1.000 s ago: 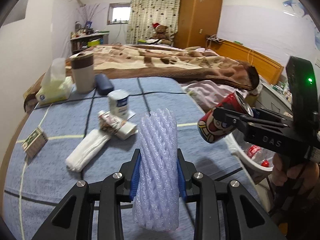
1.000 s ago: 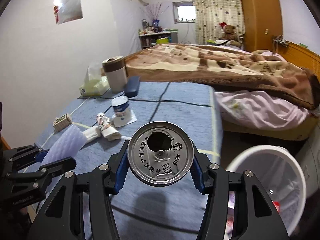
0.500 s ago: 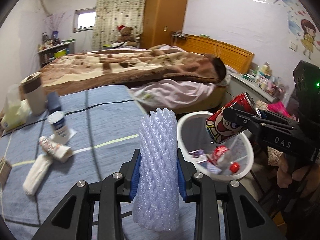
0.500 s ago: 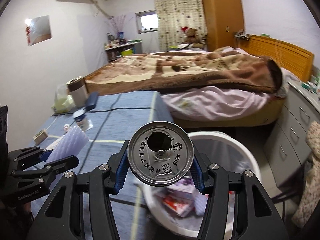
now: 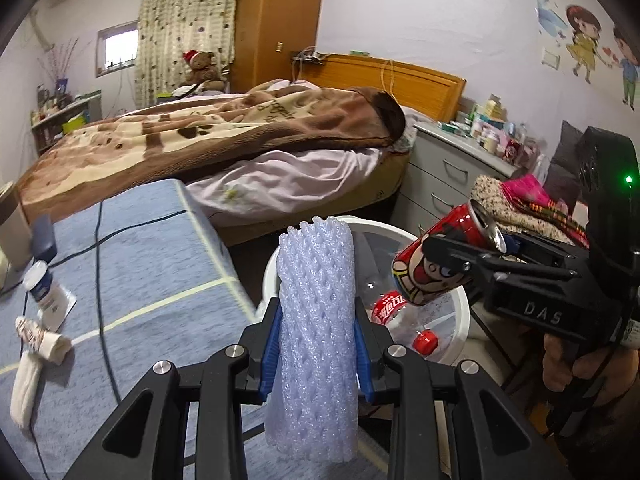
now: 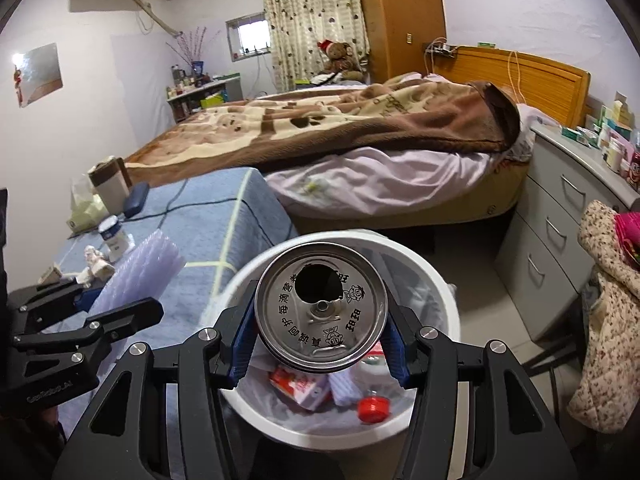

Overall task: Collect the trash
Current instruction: 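Open both tools to drop the can and foam sleeve into the wastebasket, then move both open tools from the wastebasket back over the bed cover, then grasp the white yogurt cup with the right tool while the left tool grasps the white towel, then carry the yogurt cup and white towel over the wastebasket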

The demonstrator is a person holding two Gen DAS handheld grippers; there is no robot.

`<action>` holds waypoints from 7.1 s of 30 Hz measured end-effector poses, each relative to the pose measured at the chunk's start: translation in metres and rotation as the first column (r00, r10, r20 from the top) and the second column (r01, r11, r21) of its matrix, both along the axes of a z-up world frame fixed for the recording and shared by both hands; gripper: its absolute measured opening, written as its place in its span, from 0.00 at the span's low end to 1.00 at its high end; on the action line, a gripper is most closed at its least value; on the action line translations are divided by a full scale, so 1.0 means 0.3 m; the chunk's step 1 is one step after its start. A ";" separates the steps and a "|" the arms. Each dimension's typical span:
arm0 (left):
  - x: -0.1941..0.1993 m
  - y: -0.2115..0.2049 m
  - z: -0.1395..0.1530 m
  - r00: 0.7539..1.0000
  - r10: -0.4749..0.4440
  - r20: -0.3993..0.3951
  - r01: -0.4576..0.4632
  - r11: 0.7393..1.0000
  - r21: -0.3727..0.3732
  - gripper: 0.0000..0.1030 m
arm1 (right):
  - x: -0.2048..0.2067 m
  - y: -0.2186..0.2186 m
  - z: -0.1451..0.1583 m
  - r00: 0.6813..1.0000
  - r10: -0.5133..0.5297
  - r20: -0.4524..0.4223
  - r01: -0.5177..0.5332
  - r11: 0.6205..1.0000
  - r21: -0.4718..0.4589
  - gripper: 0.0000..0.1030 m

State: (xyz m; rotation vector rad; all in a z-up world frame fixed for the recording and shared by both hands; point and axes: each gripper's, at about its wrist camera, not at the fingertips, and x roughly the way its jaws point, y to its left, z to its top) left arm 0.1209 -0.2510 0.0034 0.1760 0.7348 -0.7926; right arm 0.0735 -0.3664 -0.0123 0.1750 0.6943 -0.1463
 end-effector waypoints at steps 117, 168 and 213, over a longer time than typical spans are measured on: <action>0.428 1.001 -0.290 0.888 0.453 -0.078 -0.434 0.883 0.180 0.65 | 0.645 0.841 -0.127 0.888 0.454 -0.071 -0.452 0.891 0.045 0.70; 0.290 0.939 -0.145 0.893 0.450 -0.020 -0.446 0.889 0.109 0.29 | 0.499 0.700 -0.038 0.933 0.359 0.003 -0.358 0.932 0.053 0.46; 0.000 0.239 0.056 0.993 0.093 0.069 -0.092 0.996 -0.020 0.29 | -0.027 0.118 0.057 0.992 -0.047 0.114 0.043 0.998 0.035 0.46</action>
